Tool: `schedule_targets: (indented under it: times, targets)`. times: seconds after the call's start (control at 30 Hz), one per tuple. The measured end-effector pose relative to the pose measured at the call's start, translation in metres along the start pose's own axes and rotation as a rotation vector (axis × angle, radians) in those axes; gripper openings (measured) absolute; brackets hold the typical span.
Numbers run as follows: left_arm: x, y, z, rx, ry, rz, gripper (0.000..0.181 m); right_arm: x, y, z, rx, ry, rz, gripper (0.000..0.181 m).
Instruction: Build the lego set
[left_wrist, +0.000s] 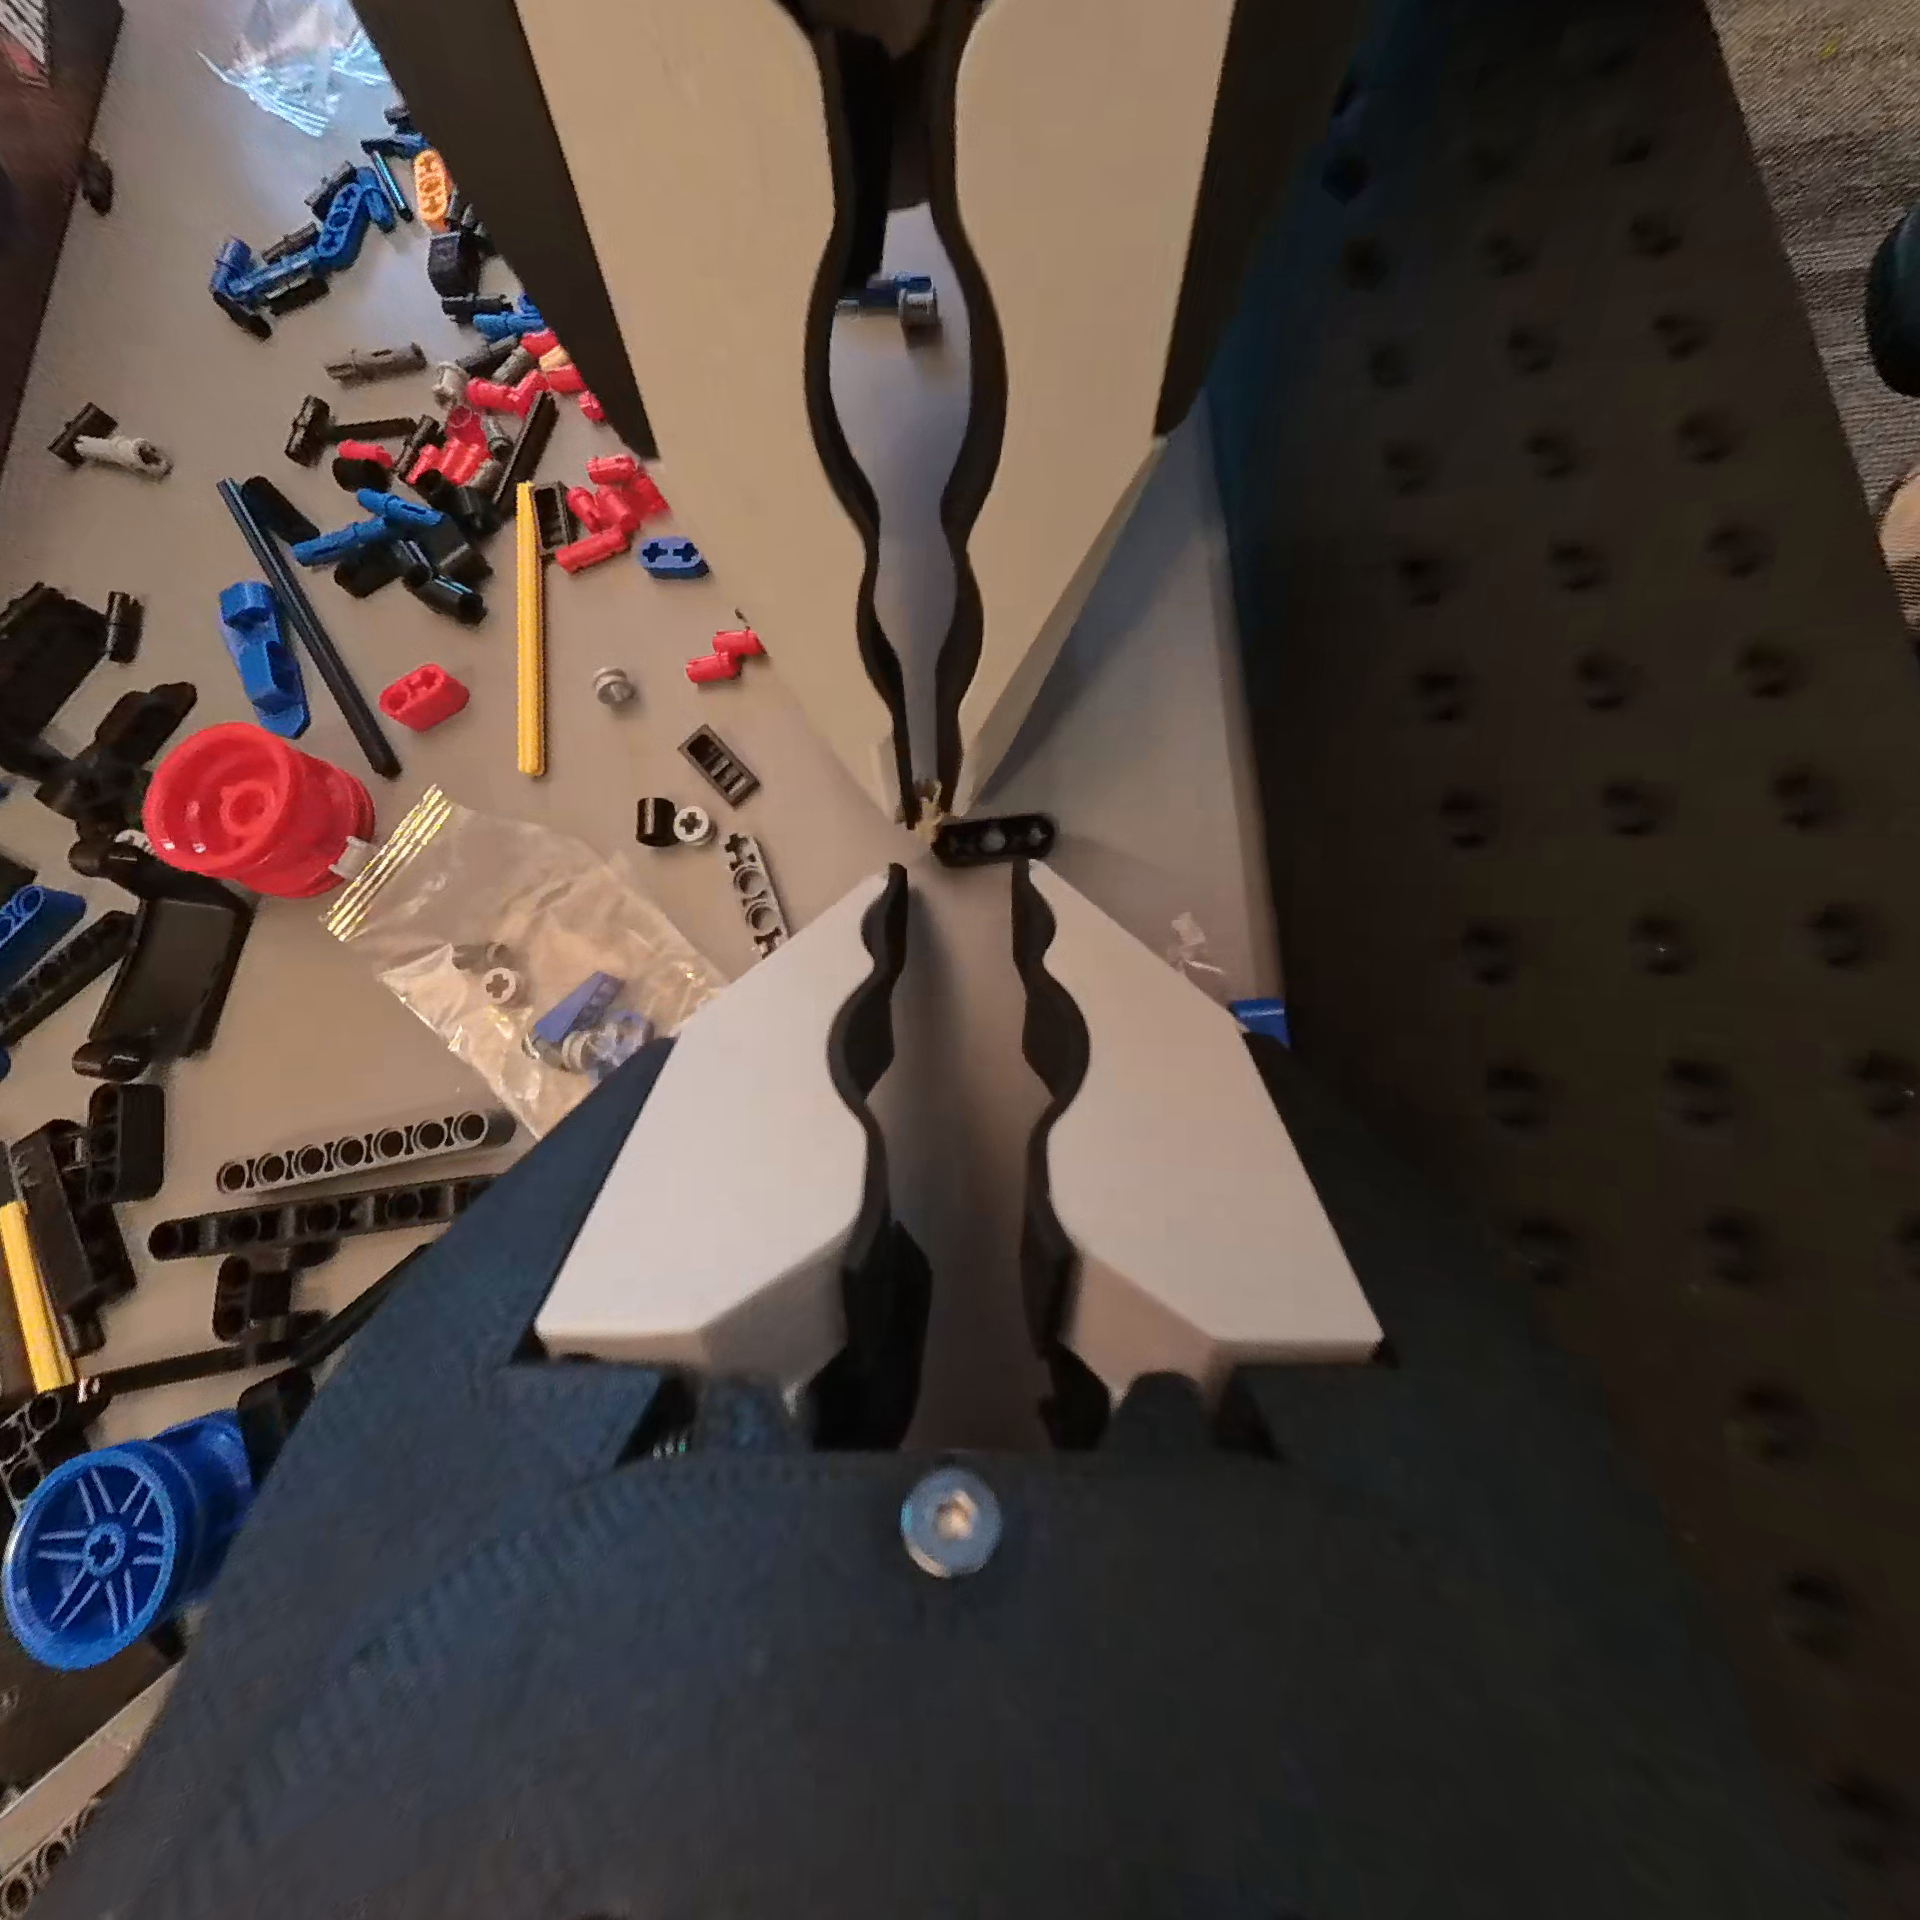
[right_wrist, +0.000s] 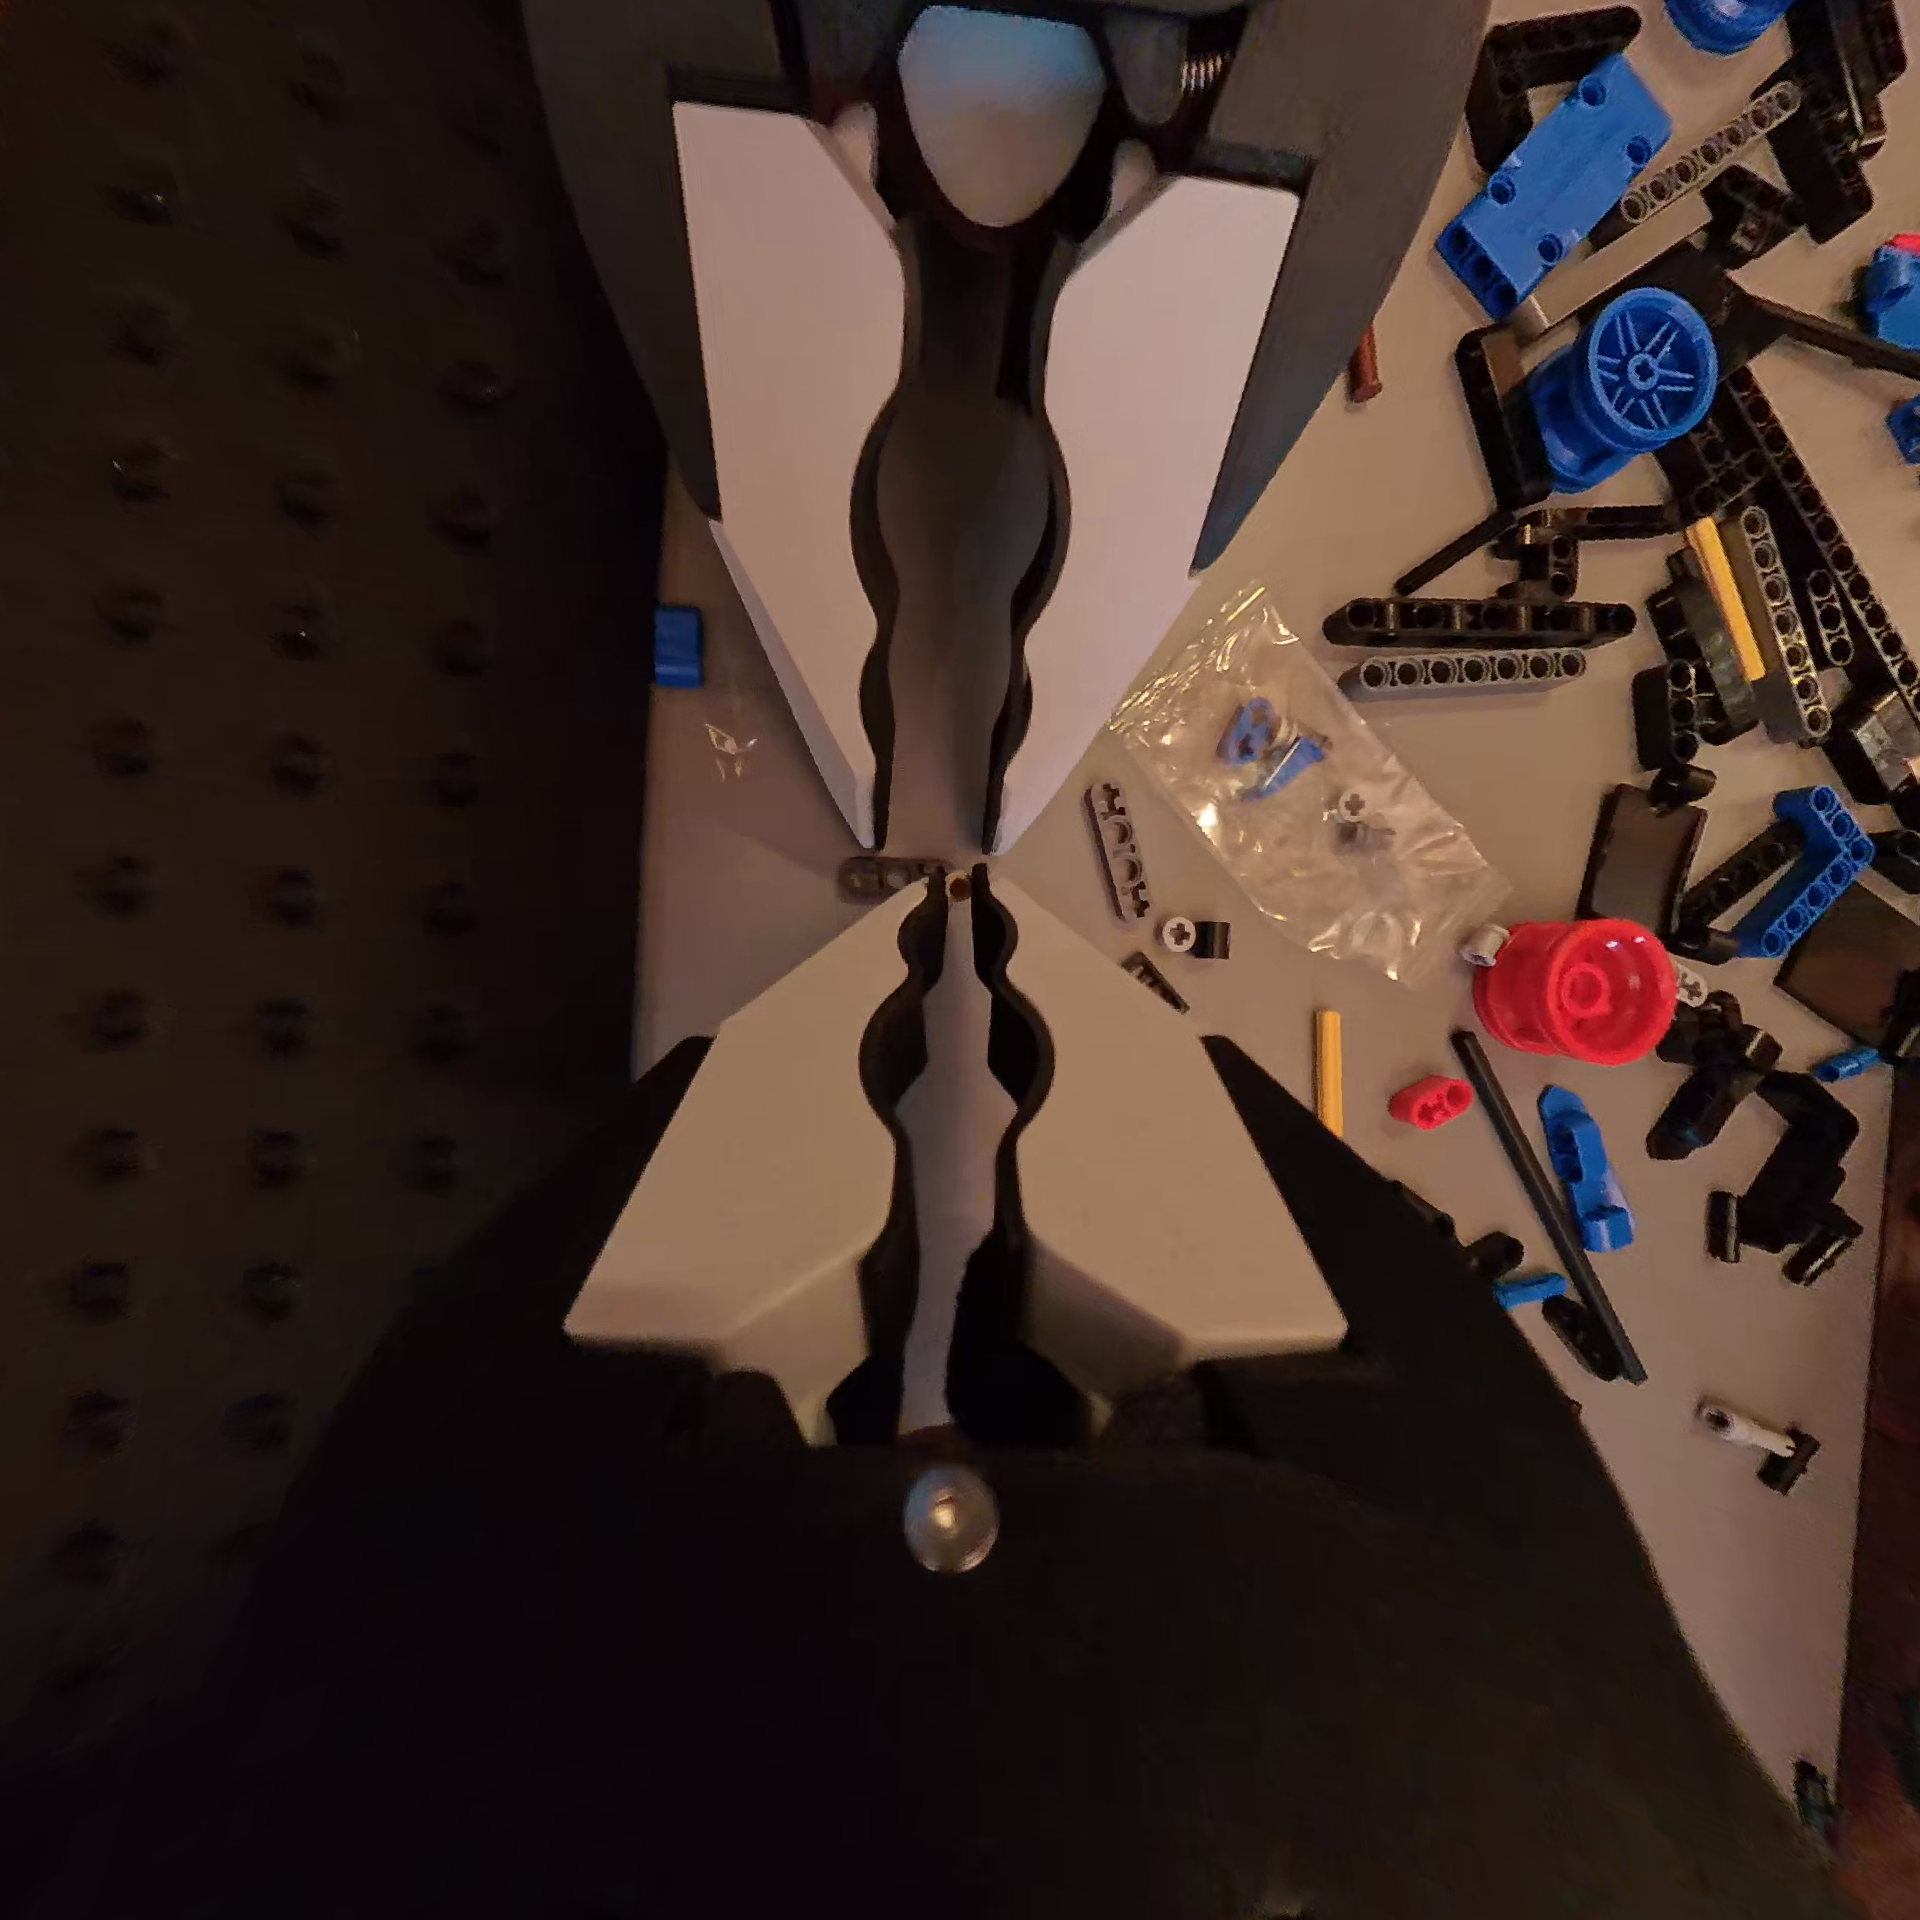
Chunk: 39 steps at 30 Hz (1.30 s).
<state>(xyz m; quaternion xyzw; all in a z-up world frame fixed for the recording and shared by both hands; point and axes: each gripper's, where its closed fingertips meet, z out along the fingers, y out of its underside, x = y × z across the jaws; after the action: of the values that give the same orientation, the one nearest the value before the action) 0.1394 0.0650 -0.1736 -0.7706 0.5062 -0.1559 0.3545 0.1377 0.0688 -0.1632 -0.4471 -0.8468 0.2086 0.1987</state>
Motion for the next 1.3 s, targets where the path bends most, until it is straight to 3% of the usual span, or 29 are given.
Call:
schedule_targets:
  times: [0.5, 0.93, 1.3]
  targets:
    - [-0.0007, 0.0006, 0.0008, 0.011, 0.018, -0.019, 0.017, -0.0042, 0.0003, 0.0019, -0.027, -0.048, -0.020, 0.003]
    - [-0.0023, 0.0001, 0.0017, 0.020, 0.043, -0.047, 0.016, -0.0044, 0.0002, 0.0023, -0.092, -0.138, -0.317, 0.004]
    - [-0.0037, -0.0003, 0.0020, 0.023, 0.054, -0.048, 0.014, -0.0039, 0.0018, 0.0017, -0.094, -0.278, -0.401, 0.003]
